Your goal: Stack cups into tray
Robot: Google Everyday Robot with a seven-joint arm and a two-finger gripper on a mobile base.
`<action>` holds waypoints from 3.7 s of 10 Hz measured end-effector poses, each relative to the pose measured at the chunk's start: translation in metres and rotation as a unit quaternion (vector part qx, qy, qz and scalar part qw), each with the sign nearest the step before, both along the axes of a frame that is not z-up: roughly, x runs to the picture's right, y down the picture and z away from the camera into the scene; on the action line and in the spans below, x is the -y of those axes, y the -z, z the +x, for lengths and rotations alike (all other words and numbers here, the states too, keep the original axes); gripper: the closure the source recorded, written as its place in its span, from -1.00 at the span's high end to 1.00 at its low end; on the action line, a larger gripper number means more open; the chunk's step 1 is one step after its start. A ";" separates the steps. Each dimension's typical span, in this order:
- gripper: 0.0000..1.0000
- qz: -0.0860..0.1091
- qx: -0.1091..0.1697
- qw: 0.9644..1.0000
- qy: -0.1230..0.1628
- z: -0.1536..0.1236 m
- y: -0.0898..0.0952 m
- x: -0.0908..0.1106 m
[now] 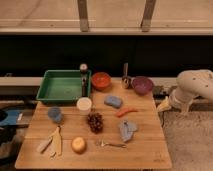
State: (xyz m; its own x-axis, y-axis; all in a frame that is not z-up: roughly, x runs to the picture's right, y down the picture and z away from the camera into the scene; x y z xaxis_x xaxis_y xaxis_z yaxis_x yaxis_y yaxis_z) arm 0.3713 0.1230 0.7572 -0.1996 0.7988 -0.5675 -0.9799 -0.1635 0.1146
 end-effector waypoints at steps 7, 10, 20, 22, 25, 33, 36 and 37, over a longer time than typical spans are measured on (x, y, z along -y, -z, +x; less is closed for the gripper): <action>0.60 0.000 0.000 1.000 0.000 0.000 0.000 0.000; 0.60 0.000 0.000 1.000 0.000 0.000 0.000 0.000; 0.60 0.037 0.036 0.998 0.034 -0.011 0.023 0.015; 0.60 0.036 0.057 0.997 0.034 -0.018 0.015 0.028; 0.60 0.046 0.084 0.994 0.043 -0.037 -0.005 0.062; 0.60 0.115 0.156 0.967 0.167 -0.156 -0.023 0.127; 0.60 0.115 0.155 0.967 0.170 -0.154 -0.022 0.127; 0.60 0.115 0.156 0.966 0.170 -0.156 -0.023 0.128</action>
